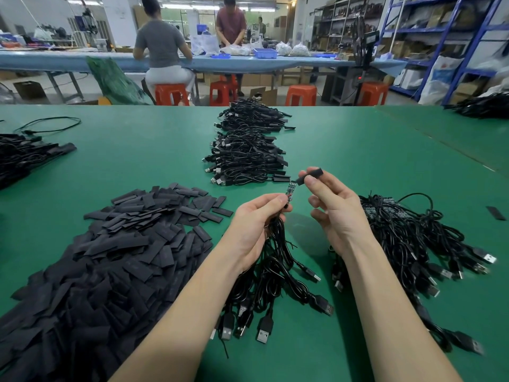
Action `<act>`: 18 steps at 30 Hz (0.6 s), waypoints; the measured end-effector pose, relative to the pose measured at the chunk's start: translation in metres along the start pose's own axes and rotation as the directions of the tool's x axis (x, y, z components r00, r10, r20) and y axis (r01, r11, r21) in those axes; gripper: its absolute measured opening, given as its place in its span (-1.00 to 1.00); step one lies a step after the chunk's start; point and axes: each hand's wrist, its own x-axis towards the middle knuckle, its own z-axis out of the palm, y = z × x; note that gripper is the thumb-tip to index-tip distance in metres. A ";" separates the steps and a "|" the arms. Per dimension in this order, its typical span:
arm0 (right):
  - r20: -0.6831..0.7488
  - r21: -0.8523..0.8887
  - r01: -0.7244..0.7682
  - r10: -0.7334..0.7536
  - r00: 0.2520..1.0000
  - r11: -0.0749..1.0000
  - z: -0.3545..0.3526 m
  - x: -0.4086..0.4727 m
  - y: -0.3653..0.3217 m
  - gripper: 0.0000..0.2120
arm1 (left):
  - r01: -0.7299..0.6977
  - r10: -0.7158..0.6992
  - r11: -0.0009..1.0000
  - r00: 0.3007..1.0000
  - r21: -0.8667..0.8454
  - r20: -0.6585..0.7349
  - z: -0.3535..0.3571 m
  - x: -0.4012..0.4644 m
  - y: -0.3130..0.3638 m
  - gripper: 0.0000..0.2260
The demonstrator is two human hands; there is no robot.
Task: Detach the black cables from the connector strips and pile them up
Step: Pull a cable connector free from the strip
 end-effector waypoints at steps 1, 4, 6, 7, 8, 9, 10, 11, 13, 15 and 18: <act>0.010 -0.002 -0.002 0.002 1.000 1.000 0.000 0.000 0.000 -0.88 | 0.001 -0.001 1.000 1.000 0.002 0.007 0.000 0.000 0.000 -0.90; 0.040 -0.012 -0.017 0.017 0.999 1.000 -0.002 -0.001 -0.001 -0.88 | 0.001 -0.002 1.000 0.999 0.021 0.034 -0.001 -0.001 0.000 -0.85; 0.039 -0.016 -0.031 0.031 0.999 0.999 -0.004 0.000 -0.003 -0.88 | -0.001 -0.001 0.999 0.998 0.037 0.055 -0.001 -0.001 0.000 -0.83; 0.041 -0.018 -0.037 0.038 0.998 0.999 -0.006 0.000 -0.004 -0.88 | -0.002 -0.002 0.999 0.997 0.051 0.072 -0.002 0.000 0.001 -0.83; 0.051 -0.015 -0.045 0.045 0.998 0.999 -0.008 0.000 -0.004 -0.87 | -0.002 -0.005 0.997 0.995 0.072 0.096 -0.003 0.000 0.002 -0.85; 0.069 -0.005 -0.054 0.054 0.996 0.999 -0.010 0.000 -0.005 -0.86 | 0.000 -0.012 0.995 0.992 0.097 0.123 -0.004 -0.001 0.004 -0.87; 0.092 0.006 -0.065 0.064 0.994 0.998 -0.011 0.000 -0.006 -0.84 | -0.001 -0.018 0.992 0.989 0.126 0.149 -0.005 -0.001 0.006 -0.91; 0.116 0.013 -0.078 0.076 0.990 0.997 -0.013 -0.001 -0.006 -0.83 | -0.005 -0.023 0.987 0.985 0.158 0.173 -0.007 -0.002 0.009 -0.93; 0.165 0.020 -0.113 0.108 0.980 0.993 -0.015 -0.001 -0.008 -0.82 | -0.031 -0.023 0.968 0.977 0.249 0.210 -0.010 -0.003 0.017 -0.89; 0.222 0.012 -0.149 0.142 0.965 0.989 -0.017 -0.002 -0.009 -0.82 | -0.064 -0.022 0.935 0.971 0.349 0.237 -0.014 -0.003 0.024 -0.87; 0.273 -0.022 -0.183 0.182 0.945 0.983 -0.016 -0.004 -0.011 -0.77 | -0.104 -0.020 0.900 0.960 0.423 0.278 -0.019 -0.003 0.033 -0.93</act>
